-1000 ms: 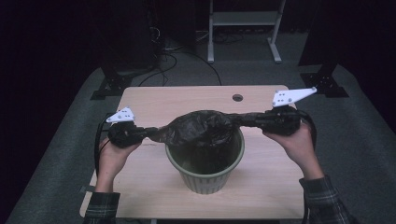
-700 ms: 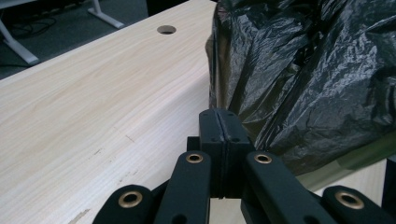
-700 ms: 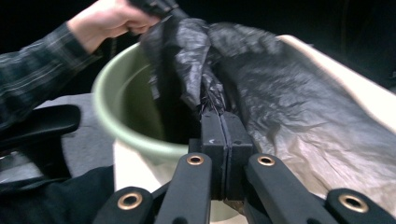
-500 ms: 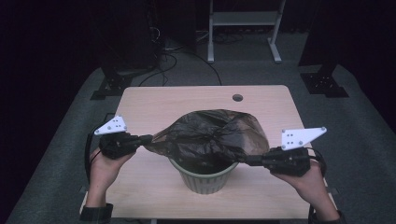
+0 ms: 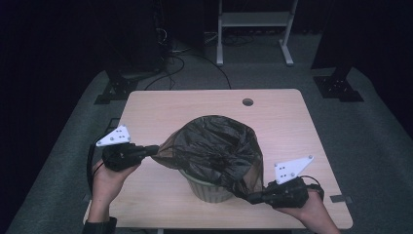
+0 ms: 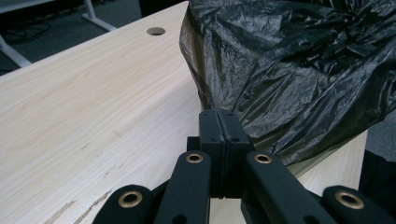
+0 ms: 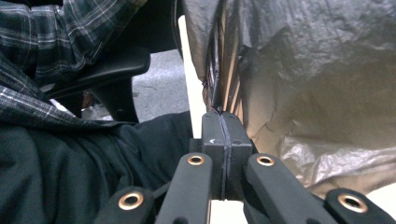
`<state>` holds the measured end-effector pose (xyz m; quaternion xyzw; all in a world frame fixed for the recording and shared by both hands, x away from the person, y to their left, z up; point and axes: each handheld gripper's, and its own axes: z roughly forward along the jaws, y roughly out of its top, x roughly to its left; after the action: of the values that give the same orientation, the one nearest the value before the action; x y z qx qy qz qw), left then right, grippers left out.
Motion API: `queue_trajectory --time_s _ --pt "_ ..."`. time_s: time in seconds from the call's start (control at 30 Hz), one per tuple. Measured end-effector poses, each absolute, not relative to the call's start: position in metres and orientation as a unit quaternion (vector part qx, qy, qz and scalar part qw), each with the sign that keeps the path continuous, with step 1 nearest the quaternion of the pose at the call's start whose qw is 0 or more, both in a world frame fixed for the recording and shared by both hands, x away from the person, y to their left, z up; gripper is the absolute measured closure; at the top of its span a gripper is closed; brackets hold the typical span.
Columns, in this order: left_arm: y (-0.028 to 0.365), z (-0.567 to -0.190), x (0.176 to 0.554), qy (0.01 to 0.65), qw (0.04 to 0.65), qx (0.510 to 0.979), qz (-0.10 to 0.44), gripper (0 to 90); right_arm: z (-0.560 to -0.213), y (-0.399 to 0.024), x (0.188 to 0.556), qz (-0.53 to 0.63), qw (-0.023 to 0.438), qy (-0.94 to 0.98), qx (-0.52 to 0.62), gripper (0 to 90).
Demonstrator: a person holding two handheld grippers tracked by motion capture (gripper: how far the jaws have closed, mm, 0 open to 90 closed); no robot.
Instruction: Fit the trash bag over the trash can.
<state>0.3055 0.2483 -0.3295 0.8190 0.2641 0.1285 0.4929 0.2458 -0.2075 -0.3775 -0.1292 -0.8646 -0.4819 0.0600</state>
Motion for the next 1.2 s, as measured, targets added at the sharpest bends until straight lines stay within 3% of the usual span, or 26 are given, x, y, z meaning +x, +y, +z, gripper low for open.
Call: queue_trajectory --time_s 0.5,0.57,0.7,1.03,1.2 --pt "0.256 -0.342 0.316 0.297 0.461 0.824 0.144 90.0 -0.407 -0.181 0.248 -0.432 0.080 -0.889 -0.127 89.7" --pt "0.254 -0.343 0.318 0.297 0.460 0.824 0.147 89.9 -0.405 -0.187 0.248 -0.443 0.079 -0.882 -0.137 76.8" --pt "0.251 -0.345 0.321 0.297 0.463 0.821 0.150 89.9 -0.393 -0.196 0.247 -0.462 0.070 -0.872 -0.143 73.6" --pt "0.250 -0.342 0.338 0.306 0.452 0.822 0.162 89.8 -0.335 -0.235 0.248 -0.522 -0.001 -0.839 -0.150 69.5" --pt "0.243 -0.342 0.350 0.305 0.455 0.821 0.160 89.8 -0.303 -0.243 0.273 -0.548 -0.072 -0.812 -0.188 61.1"
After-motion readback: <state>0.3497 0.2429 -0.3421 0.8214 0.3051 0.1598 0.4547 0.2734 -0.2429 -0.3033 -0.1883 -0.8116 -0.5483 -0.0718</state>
